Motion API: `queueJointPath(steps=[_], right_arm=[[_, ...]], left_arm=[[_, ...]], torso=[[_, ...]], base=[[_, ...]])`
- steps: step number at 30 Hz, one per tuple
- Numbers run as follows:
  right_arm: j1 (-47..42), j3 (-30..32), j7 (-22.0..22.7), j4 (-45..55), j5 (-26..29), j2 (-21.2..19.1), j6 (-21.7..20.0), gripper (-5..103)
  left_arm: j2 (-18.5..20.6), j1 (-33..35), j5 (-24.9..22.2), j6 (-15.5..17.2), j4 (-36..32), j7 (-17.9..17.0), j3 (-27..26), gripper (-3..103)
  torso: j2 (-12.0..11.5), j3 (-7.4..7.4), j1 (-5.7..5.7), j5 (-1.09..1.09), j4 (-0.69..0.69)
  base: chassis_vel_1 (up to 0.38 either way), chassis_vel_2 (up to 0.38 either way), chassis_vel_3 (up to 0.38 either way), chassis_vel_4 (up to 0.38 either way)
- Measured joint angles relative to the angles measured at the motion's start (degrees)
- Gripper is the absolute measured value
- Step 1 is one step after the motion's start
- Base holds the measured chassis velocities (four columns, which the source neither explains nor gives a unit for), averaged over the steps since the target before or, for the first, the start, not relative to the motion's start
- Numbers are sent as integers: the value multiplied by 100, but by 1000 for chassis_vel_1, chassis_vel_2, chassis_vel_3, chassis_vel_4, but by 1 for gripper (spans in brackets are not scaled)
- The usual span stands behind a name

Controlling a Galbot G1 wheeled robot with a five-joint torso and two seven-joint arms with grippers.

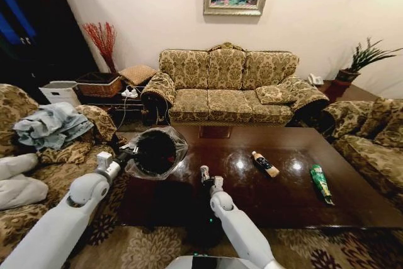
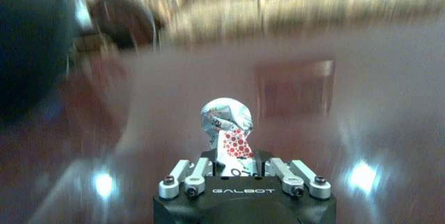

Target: Move to the front of the table and place the trash on the table into the trash bin.

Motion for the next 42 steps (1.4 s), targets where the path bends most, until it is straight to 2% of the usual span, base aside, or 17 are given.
queueJointPath(steps=[2, 3, 5, 6, 8, 9, 11, 13, 15, 17, 22, 30, 32, 35, 37, 41, 42], right_arm=[[-103, 23, -9, 255, -116, -102, 221, 34], [-265, 28, -97, 650, -255, -244, 563, 34], [-555, 33, -687, 1680, -484, -756, 1423, 34], [-555, 33, -687, 1680, -484, -756, 1423, 34], [-618, 29, -1401, 2684, -265, -1164, 1857, 34], [-618, 29, -1401, 2684, -265, -1164, 1857, 34], [-515, 11, -2229, 3370, 416, -1435, 1894, 34], [-461, -4, -2439, 3485, 597, -1473, 1875, 34], [-184, -218, -2982, 3686, 1296, -1621, 1701, 34], [117, -460, -3253, 3581, 1686, -1660, 1538, 34], [522, -903, -3480, 3099, 1790, -1592, 1429, 34], [732, -1386, -3445, 2348, 1209, -1377, 1418, 31], [738, -1391, -3445, 2304, 1176, -1365, 1429, 35], [765, -1420, -3382, 2230, 1120, -1337, 1452, 51], [769, -1427, -3376, 2226, 1116, -1336, 1455, 51], [749, -1419, -3364, 2243, 1120, -1336, 1607, 72], [749, -1419, -3364, 2243, 1120, -1336, 1607, 72]], left_arm=[[14, -2, 29, -9, 23, -3, 2, 0], [35, 3, 40, -13, 30, -3, 1, 0], [119, 22, 145, -8, 37, 91, -12, 0], [119, 22, 145, -8, 37, 91, -12, 0], [221, 25, 339, 54, 74, 249, 23, 0], [221, 25, 339, 54, 74, 249, 23, 0], [316, 4, 400, 91, 97, 313, 111, 0], [344, -10, 400, 90, 102, 317, 141, 0], [491, -82, 400, 11, 121, 335, 359, 0], [583, -157, 400, -28, 106, 377, 598, 0], [609, -319, 360, -84, -9, 387, 925, 0], [567, -420, 260, -100, -175, 369, 1018, 0], [572, -420, 259, -106, -168, 369, 1005, 0], [567, -420, 253, -140, -116, 368, 980, 0], [557, -422, 251, -142, -105, 367, 980, 0], [512, -449, 250, -149, -55, 359, 987, 0], [512, -449, 250, -149, -55, 359, 987, 0]], torso=[[0, 0, 0, 0, 2], [0, 0, 0, -1, 1], [0, 0, -1, 0, 0], [0, 0, -1, 0, 0], [1, -1, -1, 1, 0], [1, -1, -1, 1, 0], [1, 0, -1, -1, 2], [1, 0, -1, -2, 2], [1, 0, -1, 0, 2], [1, 0, -1, -2, 2], [0, 0, 0, 1, 1], [0, 0, 0, -1, 1], [0, 0, 0, 0, 1], [0, 1, 0, 0, 1], [0, 1, 0, -1, 2], [0, 0, 0, 0, 1], [0, 0, 0, 0, 1]], base=[[0, 0, 0, 0], [0, 0, 0, 0], [0, 0, 0, 0], [0, 0, 0, 0], [0, 0, 0, 0], [0, 0, 0, 0], [0, 0, 0, 0], [0, 0, 0, 0], [0, 0, 0, 0], [0, 0, 0, 0], [0, 0, 0, 0], [0, 0, 0, 0], [0, 0, 0, 0], [0, 0, 0, 0], [0, 0, 0, 0], [0, 0, 0, 0], [0, 0, 0, 0]])
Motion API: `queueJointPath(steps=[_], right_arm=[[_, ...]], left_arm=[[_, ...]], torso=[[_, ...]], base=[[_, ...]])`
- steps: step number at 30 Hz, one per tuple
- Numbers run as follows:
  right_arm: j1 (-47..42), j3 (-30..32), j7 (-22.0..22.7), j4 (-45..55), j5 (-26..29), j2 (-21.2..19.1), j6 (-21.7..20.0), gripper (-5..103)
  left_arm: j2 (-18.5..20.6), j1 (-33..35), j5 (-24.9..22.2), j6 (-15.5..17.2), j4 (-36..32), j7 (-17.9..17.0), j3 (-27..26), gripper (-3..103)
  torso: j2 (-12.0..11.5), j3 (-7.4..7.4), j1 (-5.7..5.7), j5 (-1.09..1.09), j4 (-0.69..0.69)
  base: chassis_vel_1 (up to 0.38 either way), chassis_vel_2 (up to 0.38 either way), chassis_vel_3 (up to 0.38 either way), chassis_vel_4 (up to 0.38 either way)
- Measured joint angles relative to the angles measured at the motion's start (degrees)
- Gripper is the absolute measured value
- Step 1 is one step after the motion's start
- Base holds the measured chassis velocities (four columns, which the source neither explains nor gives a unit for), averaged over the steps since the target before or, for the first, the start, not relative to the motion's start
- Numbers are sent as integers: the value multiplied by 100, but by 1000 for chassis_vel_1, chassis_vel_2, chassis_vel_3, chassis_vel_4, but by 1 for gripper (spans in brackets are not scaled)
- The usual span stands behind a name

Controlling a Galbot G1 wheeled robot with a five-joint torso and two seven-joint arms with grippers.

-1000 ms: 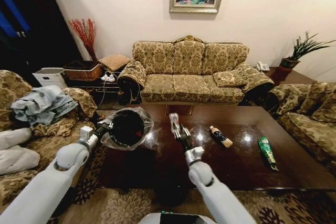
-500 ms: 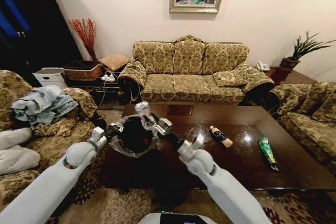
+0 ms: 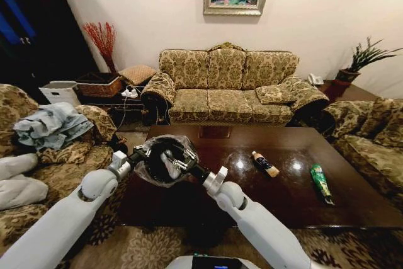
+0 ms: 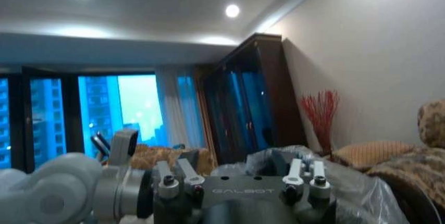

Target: Move to the front of the table and place the trash on the table into the trash bin.

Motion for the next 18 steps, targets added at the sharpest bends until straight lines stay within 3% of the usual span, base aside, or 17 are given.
queueJointPath(steps=[3, 4, 7, 8, 11, 18], right_arm=[[-247, 323, 175, 338, 35, -53, 189, 88], [-247, 323, 175, 338, 35, -53, 189, 88], [-751, 876, 719, 752, -51, -251, 221, 98], [-751, 876, 719, 752, -51, -251, 221, 98], [-1379, 1472, 1338, 927, -154, -337, 109, 100], [-1763, 1740, 1688, 976, -268, -317, 34, 100]], left_arm=[[-87, -8, 12, -17, 131, -36, -65, 0], [-87, -8, 12, -17, 131, -36, -65, 0], [-222, -13, 16, -131, 287, -149, -191, 0], [-222, -13, 16, -131, 287, -149, -191, 0], [-342, -13, 0, -181, 347, -229, -302, 0], [-410, -31, -4, -184, 357, -254, -340, 0]], torso=[[0, 0, 0, -1, 0], [0, 0, 0, -1, 0], [0, 0, 0, -1, 0], [0, 0, 0, -1, 0], [0, -1, 0, 1, -2], [0, 0, 0, 0, 0]], base=[[0, 0, 0, 0], [0, 0, 0, 0], [0, 0, 0, 0], [0, 0, 0, 0], [0, 0, 0, 0], [-5, -19, 6, 27]])
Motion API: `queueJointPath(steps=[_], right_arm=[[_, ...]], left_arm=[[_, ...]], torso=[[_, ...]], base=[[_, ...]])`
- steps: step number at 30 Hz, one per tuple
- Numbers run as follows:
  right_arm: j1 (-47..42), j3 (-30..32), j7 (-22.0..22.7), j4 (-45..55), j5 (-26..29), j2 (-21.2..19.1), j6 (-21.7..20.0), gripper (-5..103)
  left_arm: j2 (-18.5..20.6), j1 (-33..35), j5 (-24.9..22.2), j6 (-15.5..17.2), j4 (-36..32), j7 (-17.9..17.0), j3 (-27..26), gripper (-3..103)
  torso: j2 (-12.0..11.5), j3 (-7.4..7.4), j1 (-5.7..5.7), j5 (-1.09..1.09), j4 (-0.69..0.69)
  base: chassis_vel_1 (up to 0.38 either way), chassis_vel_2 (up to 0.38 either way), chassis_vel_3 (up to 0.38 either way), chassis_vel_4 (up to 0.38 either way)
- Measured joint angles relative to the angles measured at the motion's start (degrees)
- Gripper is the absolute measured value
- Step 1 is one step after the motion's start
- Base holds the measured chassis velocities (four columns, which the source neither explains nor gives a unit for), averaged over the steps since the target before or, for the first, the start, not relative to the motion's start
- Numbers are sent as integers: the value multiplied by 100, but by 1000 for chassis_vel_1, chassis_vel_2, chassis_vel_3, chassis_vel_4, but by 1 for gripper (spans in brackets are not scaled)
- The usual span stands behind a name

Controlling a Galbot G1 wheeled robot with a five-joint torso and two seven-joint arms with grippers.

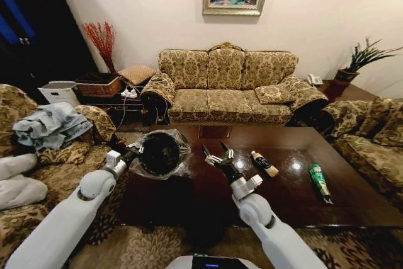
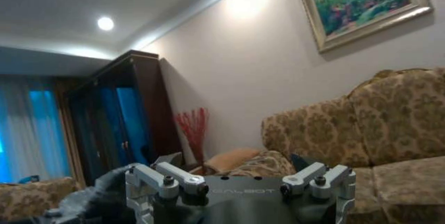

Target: Move to the front of the table and place the trash on the table into the trash bin.

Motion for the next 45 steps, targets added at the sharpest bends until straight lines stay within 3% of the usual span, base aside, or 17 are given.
queueJointPath(steps=[16, 20, 26, 31, 42, 45], right_arm=[[56, 83, 322, -181, -385, 43, -217, 100], [78, 94, 348, -231, -381, 42, -286, 100], [80, 79, 356, -236, -314, 66, -304, 100], [86, 80, 354, -280, -296, 68, -304, 100], [329, 218, 293, -817, -282, 92, -294, 100], [491, 220, 519, -1237, -325, 192, -368, 100]], left_arm=[[-74, 77, 20, -14, -92, 30, 11, 0], [-95, 113, 25, -22, -121, 38, 10, 0], [-114, 126, 27, -26, -129, 40, 9, 0], [-119, 128, 31, -26, -129, 34, 8, 0], [-141, 169, 30, -30, -174, 62, -8, 0], [-163, 195, 29, -35, -205, 78, -9, 0]], torso=[[1, 0, -3, -3, -1], [0, 0, -2, 8, -4], [-1, 1, 3, -7, 0], [-1, 1, 3, -5, 3], [-1, 1, -1, 3, -2], [-1, 1, -1, -1, -2]], base=[[-131, -258, 132, 253], [-153, -199, 153, 128], [-71, -51, 59, 25], [-22, 2, 30, 9], [-179, -189, 180, 189], [-291, -272, 270, 269]])
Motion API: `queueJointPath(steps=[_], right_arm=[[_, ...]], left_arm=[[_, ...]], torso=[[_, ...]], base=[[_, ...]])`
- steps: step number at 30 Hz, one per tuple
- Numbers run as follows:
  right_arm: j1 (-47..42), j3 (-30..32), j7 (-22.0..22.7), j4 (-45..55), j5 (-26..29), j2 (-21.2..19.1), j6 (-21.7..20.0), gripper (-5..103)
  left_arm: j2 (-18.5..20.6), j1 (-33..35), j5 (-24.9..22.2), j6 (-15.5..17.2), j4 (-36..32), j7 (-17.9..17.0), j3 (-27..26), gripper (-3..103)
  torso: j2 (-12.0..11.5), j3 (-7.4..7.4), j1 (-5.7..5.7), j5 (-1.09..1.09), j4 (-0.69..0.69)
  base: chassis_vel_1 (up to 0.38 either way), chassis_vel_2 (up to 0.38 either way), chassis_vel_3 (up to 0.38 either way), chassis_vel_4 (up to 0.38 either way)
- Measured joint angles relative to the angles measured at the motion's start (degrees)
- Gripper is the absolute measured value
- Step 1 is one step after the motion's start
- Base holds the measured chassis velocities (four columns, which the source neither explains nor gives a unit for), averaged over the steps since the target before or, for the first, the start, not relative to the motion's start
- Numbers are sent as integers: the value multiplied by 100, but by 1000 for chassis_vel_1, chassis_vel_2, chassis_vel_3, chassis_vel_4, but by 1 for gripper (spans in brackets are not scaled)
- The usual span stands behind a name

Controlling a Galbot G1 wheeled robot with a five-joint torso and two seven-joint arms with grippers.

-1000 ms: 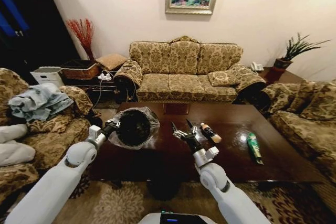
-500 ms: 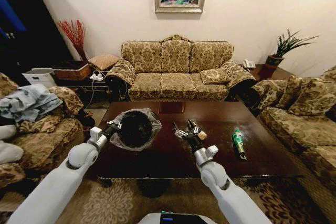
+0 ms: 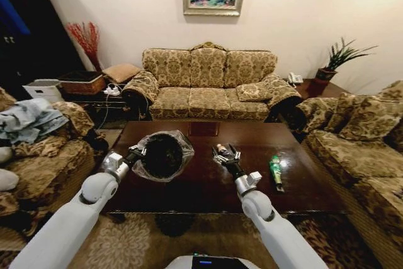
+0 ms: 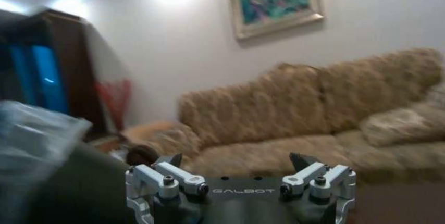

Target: Move to the front of the table and place the trash on the table into the trash bin.

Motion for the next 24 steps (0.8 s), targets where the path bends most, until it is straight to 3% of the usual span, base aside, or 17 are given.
queueJointPath(steps=[5, 11, 15, 24], right_arm=[[265, -10, 130, -618, -131, 155, -343, 100], [1038, -206, 208, -2015, -409, 565, -1168, 100], [1732, -268, 91, -3033, -581, 926, -1249, 100], [2748, -229, -173, -4966, -757, 1512, -1055, 100]], left_arm=[[-21, 20, 2, -1, -46, 15, 15, 0], [-42, 63, -44, 15, -194, 18, 34, 0], [-62, 96, -42, 28, -221, 15, 33, 0], [-53, 126, -147, 54, -294, 14, 4, 0]], torso=[[0, 0, 1, 7, -2], [0, 0, 0, -2, 0], [0, 0, 0, -3, 8], [0, 0, 2, -1, -2]], base=[[-204, -187, 205, 188], [-39, -35, 26, 18], [35, 31, -13, -22], [17, 12, 2, -2]])
